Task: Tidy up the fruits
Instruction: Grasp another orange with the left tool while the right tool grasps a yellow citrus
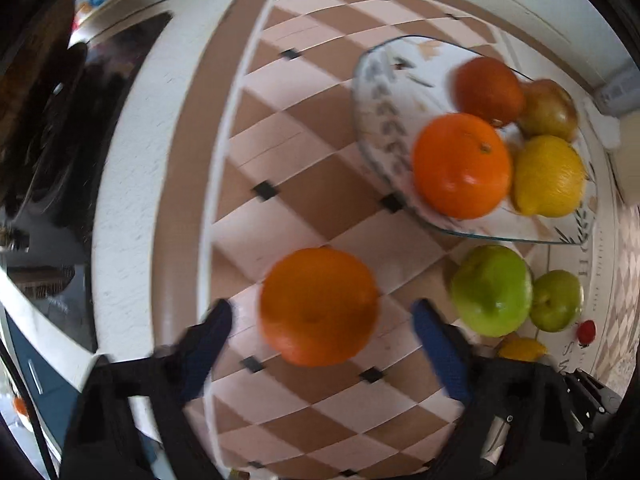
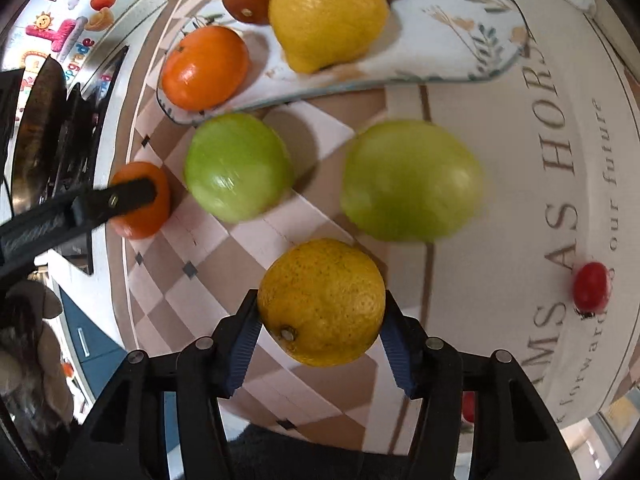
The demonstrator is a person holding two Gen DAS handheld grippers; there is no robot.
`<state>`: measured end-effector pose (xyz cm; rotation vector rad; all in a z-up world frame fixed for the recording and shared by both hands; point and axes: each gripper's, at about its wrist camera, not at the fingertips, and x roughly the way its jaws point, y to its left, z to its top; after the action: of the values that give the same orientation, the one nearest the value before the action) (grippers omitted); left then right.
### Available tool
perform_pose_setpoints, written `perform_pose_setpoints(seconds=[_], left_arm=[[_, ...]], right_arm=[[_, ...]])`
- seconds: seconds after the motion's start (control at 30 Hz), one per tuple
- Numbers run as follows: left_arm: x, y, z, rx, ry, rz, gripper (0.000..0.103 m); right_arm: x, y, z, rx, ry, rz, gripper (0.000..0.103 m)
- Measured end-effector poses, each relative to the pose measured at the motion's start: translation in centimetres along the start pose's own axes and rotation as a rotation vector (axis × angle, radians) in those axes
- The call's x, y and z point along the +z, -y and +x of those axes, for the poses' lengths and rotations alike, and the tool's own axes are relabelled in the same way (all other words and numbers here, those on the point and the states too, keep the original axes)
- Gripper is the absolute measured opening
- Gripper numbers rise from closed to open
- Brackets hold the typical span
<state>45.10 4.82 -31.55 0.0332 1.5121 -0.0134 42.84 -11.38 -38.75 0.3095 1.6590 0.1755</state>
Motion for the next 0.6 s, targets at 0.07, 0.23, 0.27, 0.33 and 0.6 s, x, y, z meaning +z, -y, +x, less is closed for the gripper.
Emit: perform_pose_setpoints(seconds=[0.07,0.23,0.27,0.33,0.6], left_arm=[[-0.5,1.0,-0.1,0.058,0.022,0.038,0.064],[-2.1,1.5,-0.5,0.034,0.022,0.049,0.06],[-2.3,1.5,-0.6,0.034,0.026,0.051,0.06],[-2.6,1.4,-0.6,0.026,0.042,0.052,0.061],[-0.5,1.8,-0.7,0.008,0.016,0.062,0.061]], right_arm=[[-0.6,0.6,0.0,0.005,-0.016,0.0,0.06],[-1.3,1.6,0.1,0.02,-0.037,0.018,0.06],[-1.4,1.6,0.1,0.02,-0.04,0.014,0.06],[-1.4,1.7,0.0,0.019,-0.036,0.015,0.06],[-1.2,1.8,-0.3,0.02,-0.038,0.015,0.06]])
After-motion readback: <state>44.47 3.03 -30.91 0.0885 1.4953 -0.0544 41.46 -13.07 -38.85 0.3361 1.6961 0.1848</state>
